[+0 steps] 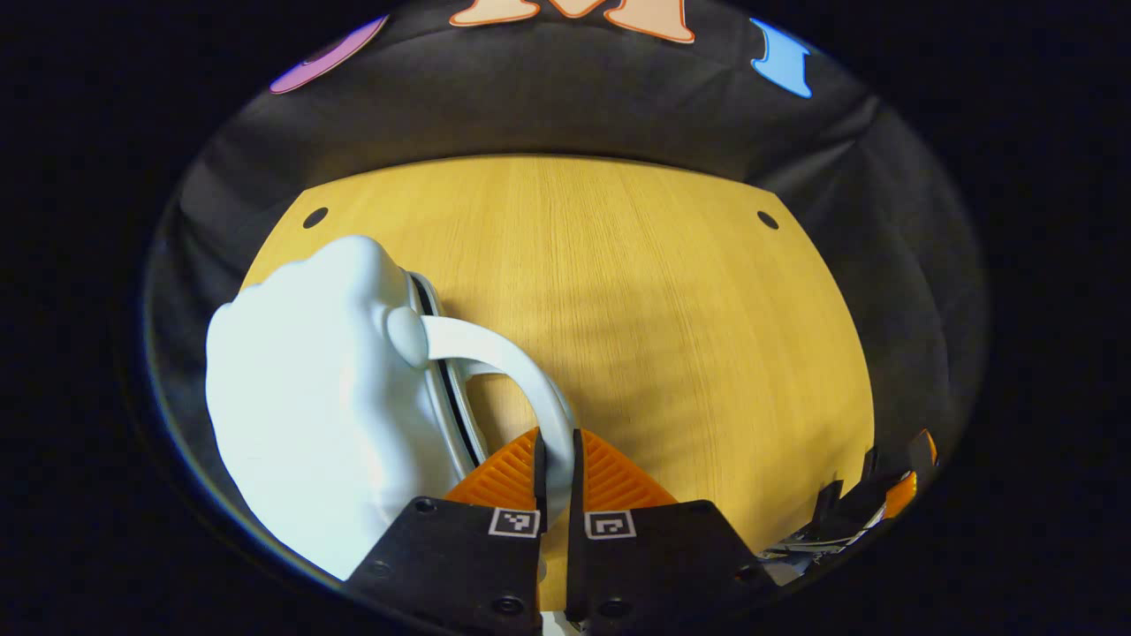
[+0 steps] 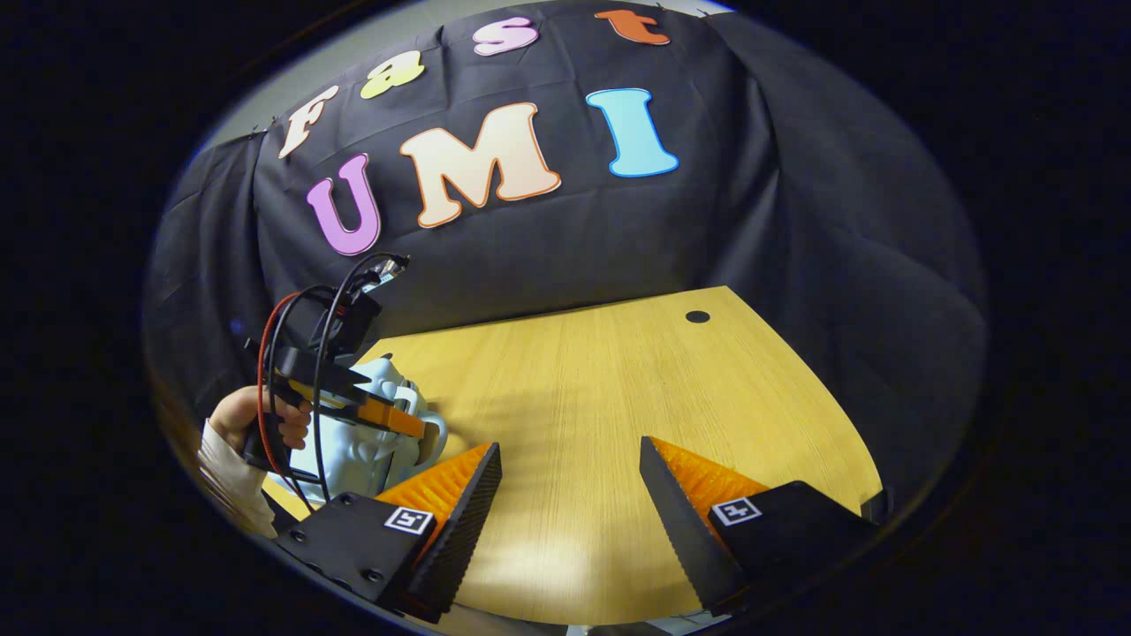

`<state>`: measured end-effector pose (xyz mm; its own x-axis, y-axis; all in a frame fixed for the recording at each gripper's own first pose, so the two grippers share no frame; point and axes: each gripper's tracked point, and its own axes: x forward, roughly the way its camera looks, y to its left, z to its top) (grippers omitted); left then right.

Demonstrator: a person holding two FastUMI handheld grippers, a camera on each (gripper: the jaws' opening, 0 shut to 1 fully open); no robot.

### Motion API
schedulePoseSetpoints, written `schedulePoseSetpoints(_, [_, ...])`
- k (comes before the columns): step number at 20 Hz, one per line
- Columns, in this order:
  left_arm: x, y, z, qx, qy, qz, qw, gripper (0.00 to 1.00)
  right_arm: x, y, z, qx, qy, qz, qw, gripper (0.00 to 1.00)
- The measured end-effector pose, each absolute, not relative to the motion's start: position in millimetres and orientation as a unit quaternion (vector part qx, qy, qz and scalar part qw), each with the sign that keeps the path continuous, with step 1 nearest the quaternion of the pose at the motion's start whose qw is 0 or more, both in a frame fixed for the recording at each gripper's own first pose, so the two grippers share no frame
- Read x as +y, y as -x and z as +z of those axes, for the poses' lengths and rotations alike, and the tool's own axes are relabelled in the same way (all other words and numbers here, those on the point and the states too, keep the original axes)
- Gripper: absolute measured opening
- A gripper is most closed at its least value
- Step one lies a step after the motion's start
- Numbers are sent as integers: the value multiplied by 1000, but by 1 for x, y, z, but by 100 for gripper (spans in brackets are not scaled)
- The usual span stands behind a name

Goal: First open the suitcase, pack the skin care products into it, and then close the suitcase.

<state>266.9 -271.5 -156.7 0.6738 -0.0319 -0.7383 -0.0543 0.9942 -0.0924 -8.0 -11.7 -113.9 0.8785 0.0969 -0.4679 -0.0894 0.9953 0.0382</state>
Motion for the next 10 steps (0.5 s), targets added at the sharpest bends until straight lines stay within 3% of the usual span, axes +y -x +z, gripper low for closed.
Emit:
schedulePoseSetpoints(3, [-267, -270, -162, 405, 49, 23, 913, 10, -16, 12, -119, 249, -6, 37, 968, 98])
schedulePoseSetpoints(4, [-266, -270, -161, 403, 49, 32, 913, 13, -15, 11, -118, 248, -6, 36, 968, 92])
schedulePoseSetpoints(6, [-269, -266, -159, 403, 49, 40, 913, 34, -15, 9, -117, 246, -4, 37, 969, 93])
schedulePoseSetpoints(7, [-273, -266, -159, 400, 50, 40, 914, 59, -15, 7, -117, 246, 0, 36, 969, 93])
schedulePoseSetpoints(9, [-278, -259, -160, 403, 49, 41, 913, 77, -18, 6, -116, 244, 7, 35, 969, 92])
schedulePoseSetpoints(10, [-282, -256, -159, 402, 44, 39, 914, 80, -18, 5, -113, 242, 7, 35, 970, 92])
